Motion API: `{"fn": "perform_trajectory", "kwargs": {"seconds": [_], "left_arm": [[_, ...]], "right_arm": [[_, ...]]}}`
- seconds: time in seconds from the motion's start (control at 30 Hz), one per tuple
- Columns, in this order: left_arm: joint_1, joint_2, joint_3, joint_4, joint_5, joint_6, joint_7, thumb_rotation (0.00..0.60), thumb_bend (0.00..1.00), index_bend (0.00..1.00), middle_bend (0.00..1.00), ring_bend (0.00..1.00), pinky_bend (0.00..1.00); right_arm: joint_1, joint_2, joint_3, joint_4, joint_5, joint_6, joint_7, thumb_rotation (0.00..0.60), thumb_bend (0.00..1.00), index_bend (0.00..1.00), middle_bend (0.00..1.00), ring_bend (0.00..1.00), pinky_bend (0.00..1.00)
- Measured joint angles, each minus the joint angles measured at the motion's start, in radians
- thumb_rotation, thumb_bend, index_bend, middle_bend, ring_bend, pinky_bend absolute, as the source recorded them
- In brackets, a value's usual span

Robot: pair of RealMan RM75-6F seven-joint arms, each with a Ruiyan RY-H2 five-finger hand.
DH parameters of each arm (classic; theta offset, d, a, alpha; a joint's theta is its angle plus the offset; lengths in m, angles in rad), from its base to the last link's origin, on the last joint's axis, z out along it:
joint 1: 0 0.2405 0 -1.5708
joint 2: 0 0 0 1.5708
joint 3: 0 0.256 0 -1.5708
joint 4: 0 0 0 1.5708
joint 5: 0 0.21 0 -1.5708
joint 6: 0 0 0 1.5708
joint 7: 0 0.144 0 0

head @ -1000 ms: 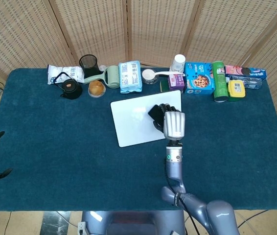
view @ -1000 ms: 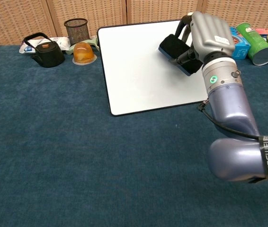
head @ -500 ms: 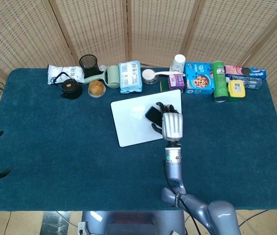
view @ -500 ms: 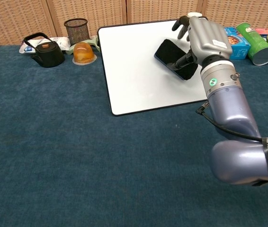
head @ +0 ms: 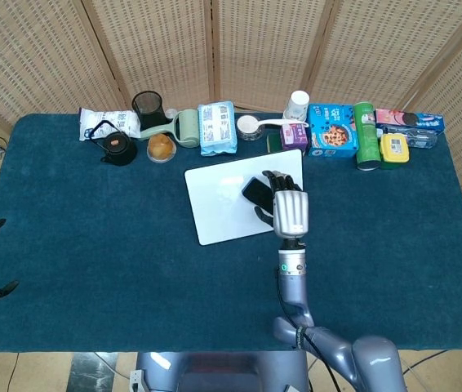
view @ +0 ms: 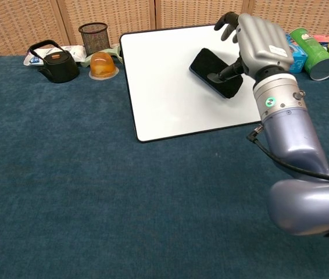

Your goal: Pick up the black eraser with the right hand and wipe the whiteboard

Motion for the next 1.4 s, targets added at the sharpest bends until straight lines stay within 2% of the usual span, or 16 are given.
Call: {"fn": "perform_trajectory", "kwargs": {"seconds": [0.1,0.27,0.47,0.53,0.73,1.0,1.13,1.4], "left_arm": [[0.000,0.000,0.001,0.000,0.003,0.001,0.000,0.600,0.11,0.00,0.00,0.00,0.00],[0.000,-0.003,0.002,-0.001,0.005,0.001,0.008,0.600,0.11,0.00,0.00,0.00,0.00],[0.000,-0.010,0.004,-0.007,0.007,0.001,0.033,0.600,0.11,0.00,0.00,0.00,0.00],[-0.001,-0.012,0.003,-0.008,0.001,-0.001,0.038,0.600,0.11,0.00,0.00,0.00,0.00],[-0.003,-0.014,0.001,-0.011,-0.004,-0.004,0.046,0.600,0.11,0.00,0.00,0.00,0.00],[-0.002,-0.022,0.002,-0.013,-0.006,-0.002,0.072,0.600,0.11,0.00,0.00,0.00,0.00],[-0.002,-0.028,0.001,-0.017,-0.009,-0.001,0.091,0.600,0.11,0.00,0.00,0.00,0.00],[-0.005,-0.040,-0.001,-0.023,-0.016,-0.004,0.126,0.600,0.11,0.00,0.00,0.00,0.00]], "right_arm": [[-0.023,0.032,-0.018,-0.052,-0.014,0.009,0.008,0.600,0.01,0.26,0.31,0.30,0.53],[-0.081,0.146,-0.057,-0.210,-0.042,0.016,0.012,0.600,0.01,0.26,0.30,0.30,0.54],[-0.152,0.330,-0.093,-0.390,-0.051,-0.019,0.010,0.600,0.01,0.26,0.30,0.28,0.54],[-0.177,0.400,-0.116,-0.439,-0.057,-0.042,0.011,0.600,0.00,0.26,0.28,0.24,0.53],[-0.244,0.588,-0.204,-0.568,-0.084,-0.116,0.010,0.600,0.00,0.24,0.18,0.12,0.38],[-0.376,0.808,-0.339,-0.697,-0.139,-0.132,0.046,0.600,0.00,0.22,0.14,0.07,0.24],[-0.445,0.865,-0.377,-0.717,-0.150,-0.098,0.069,0.600,0.00,0.22,0.13,0.06,0.19],[-0.556,0.926,-0.399,-0.766,-0.134,-0.004,0.055,0.600,0.00,0.20,0.10,0.01,0.12]]}}
